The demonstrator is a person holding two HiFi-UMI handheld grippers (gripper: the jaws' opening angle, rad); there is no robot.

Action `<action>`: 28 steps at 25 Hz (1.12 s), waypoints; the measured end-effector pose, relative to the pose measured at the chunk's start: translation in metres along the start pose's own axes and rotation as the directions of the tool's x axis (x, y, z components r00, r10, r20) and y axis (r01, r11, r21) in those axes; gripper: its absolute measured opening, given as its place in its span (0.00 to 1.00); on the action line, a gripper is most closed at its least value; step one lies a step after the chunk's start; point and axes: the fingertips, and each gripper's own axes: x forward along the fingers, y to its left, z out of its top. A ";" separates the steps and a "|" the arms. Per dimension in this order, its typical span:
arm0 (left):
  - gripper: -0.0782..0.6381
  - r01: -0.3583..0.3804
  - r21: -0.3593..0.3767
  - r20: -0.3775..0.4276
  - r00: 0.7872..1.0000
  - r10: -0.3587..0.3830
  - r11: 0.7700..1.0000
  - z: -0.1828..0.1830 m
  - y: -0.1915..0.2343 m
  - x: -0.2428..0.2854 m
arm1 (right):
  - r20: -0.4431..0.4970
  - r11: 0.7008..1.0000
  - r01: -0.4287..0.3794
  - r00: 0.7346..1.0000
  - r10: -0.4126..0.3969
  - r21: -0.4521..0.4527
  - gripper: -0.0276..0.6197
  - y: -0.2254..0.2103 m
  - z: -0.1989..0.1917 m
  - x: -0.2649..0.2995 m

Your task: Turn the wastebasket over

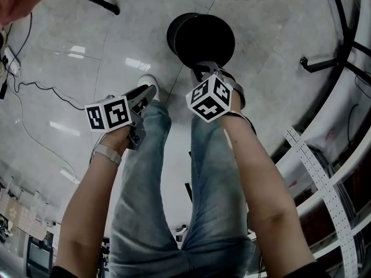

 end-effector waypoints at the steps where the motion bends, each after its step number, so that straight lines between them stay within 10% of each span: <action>1: 0.29 0.005 0.017 0.002 1.000 -0.005 1.000 0.000 -0.005 0.000 | 0.018 0.999 -0.002 1.000 0.002 0.039 0.08 -0.002 0.001 -0.004; 14: 0.13 0.056 0.338 0.179 0.976 -0.123 0.939 0.049 -0.144 -0.050 | 0.459 0.900 -0.141 0.886 -0.072 0.413 0.06 -0.049 0.052 -0.167; 28: 0.13 0.121 0.614 0.263 0.900 -0.347 0.780 0.069 -0.386 -0.210 | 0.695 0.845 -0.198 0.674 -0.251 0.497 0.06 -0.038 0.104 -0.457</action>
